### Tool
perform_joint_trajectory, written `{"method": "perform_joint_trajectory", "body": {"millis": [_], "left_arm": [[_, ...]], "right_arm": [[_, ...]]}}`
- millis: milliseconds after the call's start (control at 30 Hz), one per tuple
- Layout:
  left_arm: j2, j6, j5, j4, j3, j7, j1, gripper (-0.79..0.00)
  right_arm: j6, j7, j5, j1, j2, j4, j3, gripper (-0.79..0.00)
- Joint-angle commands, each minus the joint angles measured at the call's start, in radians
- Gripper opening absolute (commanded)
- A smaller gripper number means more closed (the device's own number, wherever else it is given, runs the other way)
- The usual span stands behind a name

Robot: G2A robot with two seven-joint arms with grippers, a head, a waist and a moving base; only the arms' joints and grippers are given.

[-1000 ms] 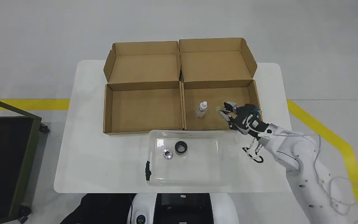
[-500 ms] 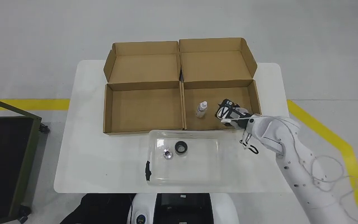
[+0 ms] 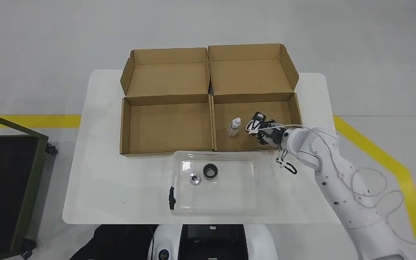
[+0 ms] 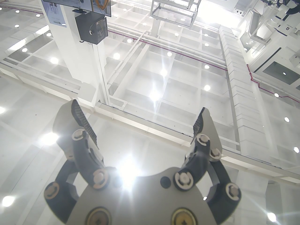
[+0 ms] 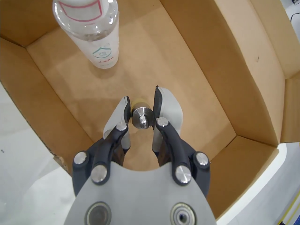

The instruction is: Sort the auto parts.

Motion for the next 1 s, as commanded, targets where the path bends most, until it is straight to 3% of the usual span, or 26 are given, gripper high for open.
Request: {"method": "perform_joint_trajectory", "body": {"millis": [0,133,233,300,600,967], "left_arm": [[0.0,0.0,0.0,0.0,0.0,0.0,0.0,0.0],[0.0,0.0,0.0,0.0,0.0,0.0,0.0,0.0],[0.0,0.0,0.0,0.0,0.0,0.0,0.0,0.0],[0.0,0.0,0.0,0.0,0.0,0.0,0.0,0.0],[0.0,0.0,0.0,0.0,0.0,0.0,0.0,0.0],[0.0,0.0,0.0,0.0,0.0,0.0,0.0,0.0]], "right_arm": [[0.0,0.0,0.002,0.005,-0.002,0.006,-0.006,-0.576],[0.007,-0.002,0.012,0.011,-0.004,0.014,-0.009,-0.4],[0.008,-0.015,0.018,0.0,-0.001,-0.01,0.008,-0.111],[0.009,-0.019,0.018,-0.016,0.004,-0.036,0.031,0.0],[-0.055,-0.085,0.044,-0.181,0.037,-0.267,0.164,0.0],[-0.183,-0.165,0.021,-0.349,0.055,-0.474,0.151,0.0]]}}
